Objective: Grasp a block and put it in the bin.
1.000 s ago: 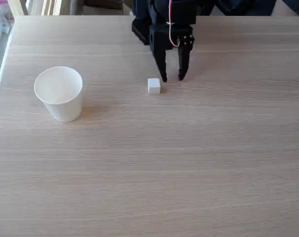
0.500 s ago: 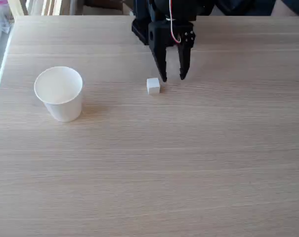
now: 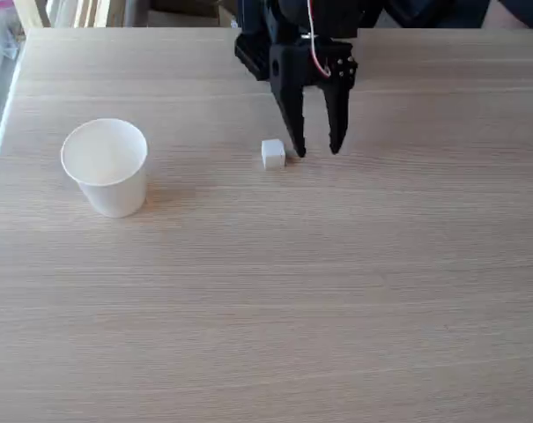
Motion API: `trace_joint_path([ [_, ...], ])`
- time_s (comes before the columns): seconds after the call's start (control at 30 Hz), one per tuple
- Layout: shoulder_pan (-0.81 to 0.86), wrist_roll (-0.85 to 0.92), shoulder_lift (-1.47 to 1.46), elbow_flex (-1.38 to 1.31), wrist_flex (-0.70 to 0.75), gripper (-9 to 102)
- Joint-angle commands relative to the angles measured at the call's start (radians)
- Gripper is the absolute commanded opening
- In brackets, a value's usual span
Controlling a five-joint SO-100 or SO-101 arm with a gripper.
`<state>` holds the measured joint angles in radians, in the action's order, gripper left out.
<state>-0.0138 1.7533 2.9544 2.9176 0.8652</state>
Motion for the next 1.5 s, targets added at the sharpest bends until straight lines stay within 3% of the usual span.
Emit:
trace_joint_path([
  [0.0,0.041,-0.02,-0.058,-0.051,-0.061,25],
  [0.7,0.258,0.026,-0.336,-0.132,-0.097,27],
  [1.47,0.287,0.094,-0.38,-0.141,-0.02,28],
])
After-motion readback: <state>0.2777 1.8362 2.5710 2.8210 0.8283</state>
